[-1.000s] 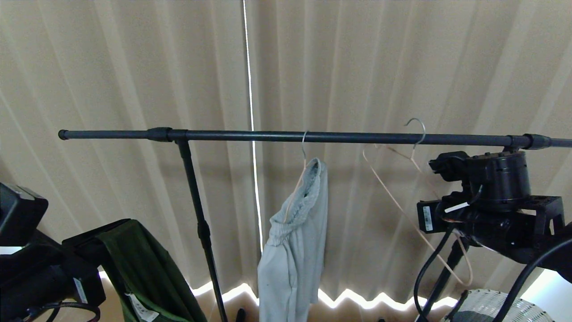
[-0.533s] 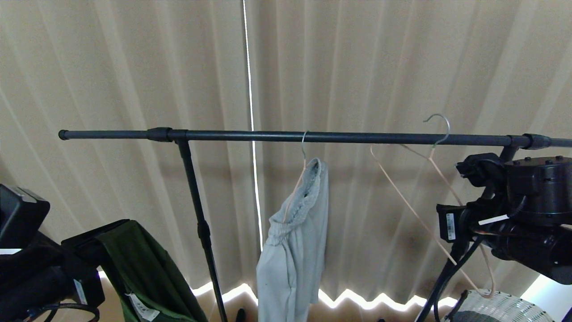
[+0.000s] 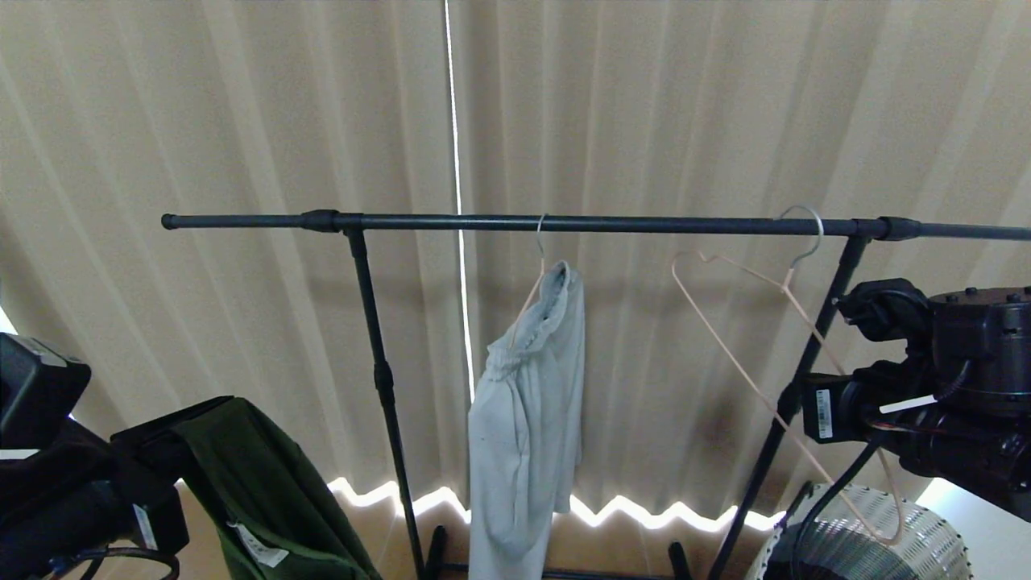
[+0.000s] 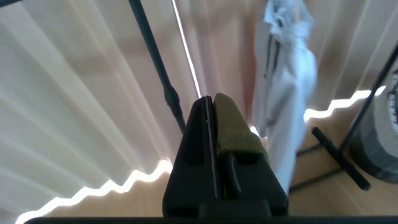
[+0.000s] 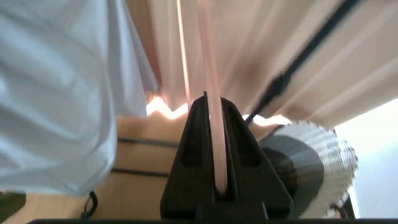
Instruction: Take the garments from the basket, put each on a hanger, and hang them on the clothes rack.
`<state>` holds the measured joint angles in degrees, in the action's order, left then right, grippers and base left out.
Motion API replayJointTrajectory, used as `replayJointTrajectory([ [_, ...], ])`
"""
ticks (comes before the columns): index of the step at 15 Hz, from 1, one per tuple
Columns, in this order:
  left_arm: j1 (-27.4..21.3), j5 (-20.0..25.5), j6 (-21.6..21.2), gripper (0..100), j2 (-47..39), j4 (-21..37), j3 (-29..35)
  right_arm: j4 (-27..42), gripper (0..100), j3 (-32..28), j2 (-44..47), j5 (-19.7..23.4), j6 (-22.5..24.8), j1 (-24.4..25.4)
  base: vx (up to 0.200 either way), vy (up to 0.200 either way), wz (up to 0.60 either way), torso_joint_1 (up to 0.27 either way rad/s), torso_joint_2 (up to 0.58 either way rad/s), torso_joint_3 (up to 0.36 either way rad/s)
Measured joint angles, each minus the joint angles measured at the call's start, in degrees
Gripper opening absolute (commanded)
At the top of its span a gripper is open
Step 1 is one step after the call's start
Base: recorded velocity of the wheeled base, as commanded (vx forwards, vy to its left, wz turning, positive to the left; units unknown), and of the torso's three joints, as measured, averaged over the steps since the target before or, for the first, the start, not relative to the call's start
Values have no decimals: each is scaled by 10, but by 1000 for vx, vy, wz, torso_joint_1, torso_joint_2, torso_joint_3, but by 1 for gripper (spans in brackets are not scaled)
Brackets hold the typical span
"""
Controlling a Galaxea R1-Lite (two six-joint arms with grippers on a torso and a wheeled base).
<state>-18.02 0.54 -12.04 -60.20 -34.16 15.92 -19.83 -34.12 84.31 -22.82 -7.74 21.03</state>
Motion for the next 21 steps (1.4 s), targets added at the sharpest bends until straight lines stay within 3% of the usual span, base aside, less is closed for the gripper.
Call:
replayJointTrajectory([
  [3, 0, 0, 0, 0, 0, 0, -1, -5, 0, 4, 0, 5, -4, 1, -133, 0, 0, 5, 3, 0],
  [8, -15, 0, 2, 0, 4, 0, 1, -44, 0, 24, -9, 85, -13, 17, 0, 0, 0, 0, 0, 0],
  [12, -38, -20, 4, 0, -9, 12, 39, -78, 0, 23, -11, 93, -49, 93, 0, 0, 0, 0, 0, 0],
  [17, -48, -143, 24, 0, -103, 62, 175, -82, 0, 3, -10, 125, -100, 244, 0, 0, 0, 0, 0, 0],
  [21, -53, -223, 88, 0, -212, 66, 284, -88, 0, 5, -11, 156, -120, 322, 0, 0, 0, 0, 0, 0],
])
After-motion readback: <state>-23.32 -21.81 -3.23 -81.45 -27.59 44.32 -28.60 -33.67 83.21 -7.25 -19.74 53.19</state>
